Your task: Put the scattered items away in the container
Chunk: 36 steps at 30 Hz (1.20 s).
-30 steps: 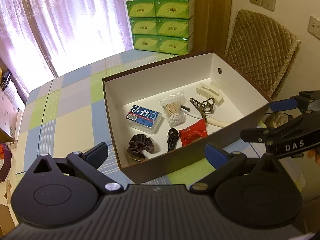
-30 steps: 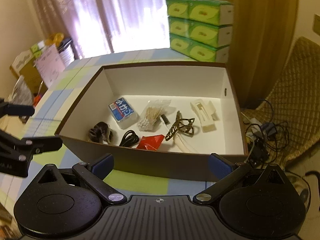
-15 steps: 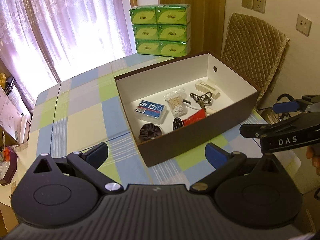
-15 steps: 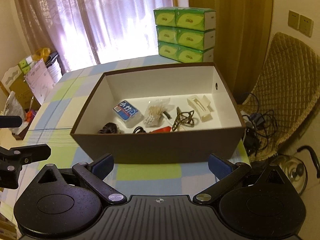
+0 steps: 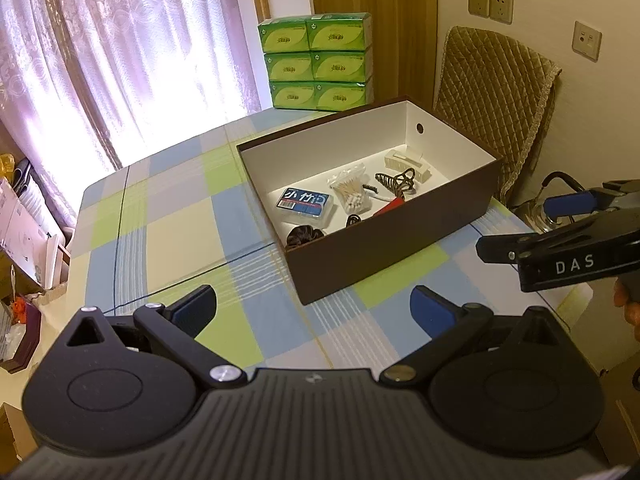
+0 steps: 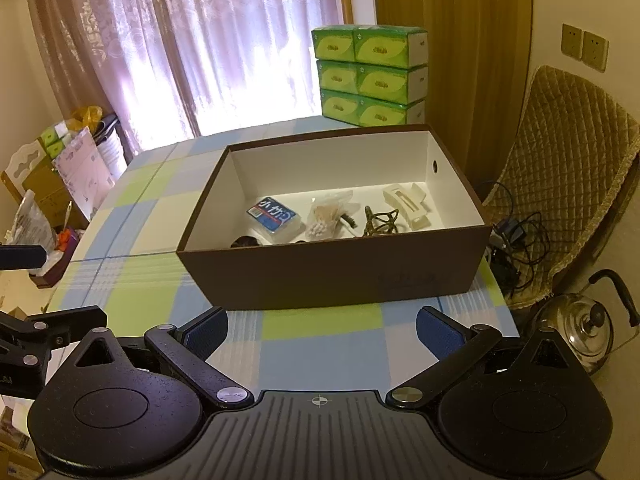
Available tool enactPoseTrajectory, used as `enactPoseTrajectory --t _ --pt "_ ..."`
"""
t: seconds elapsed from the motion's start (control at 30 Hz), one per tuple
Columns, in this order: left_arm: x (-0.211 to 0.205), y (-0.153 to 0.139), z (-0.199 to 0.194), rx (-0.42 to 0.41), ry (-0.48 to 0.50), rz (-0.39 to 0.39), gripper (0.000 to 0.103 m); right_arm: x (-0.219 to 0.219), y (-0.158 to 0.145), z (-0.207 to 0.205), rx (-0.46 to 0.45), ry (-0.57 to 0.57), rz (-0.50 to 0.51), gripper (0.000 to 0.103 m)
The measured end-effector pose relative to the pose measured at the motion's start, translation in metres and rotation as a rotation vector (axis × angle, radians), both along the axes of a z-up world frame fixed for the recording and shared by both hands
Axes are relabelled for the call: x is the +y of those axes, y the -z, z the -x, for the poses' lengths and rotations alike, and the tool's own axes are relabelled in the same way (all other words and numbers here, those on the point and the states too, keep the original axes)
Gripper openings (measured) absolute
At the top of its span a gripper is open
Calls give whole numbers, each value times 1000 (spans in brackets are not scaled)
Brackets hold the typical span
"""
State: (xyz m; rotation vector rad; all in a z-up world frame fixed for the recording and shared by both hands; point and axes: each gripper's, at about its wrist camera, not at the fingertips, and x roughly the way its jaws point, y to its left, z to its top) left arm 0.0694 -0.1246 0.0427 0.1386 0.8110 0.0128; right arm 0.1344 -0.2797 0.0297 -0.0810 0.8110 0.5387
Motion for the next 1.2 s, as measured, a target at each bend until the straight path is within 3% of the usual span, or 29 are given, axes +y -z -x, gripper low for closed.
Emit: enactPoseTrajectory --t 0.53,1.2 --pt "-10 16 6 34 22 5 102 -2 10 16 8 10 27 103" --pt "-35 36 -50 88 -5 25 102 -18 27 -44 16 -50 58 103"
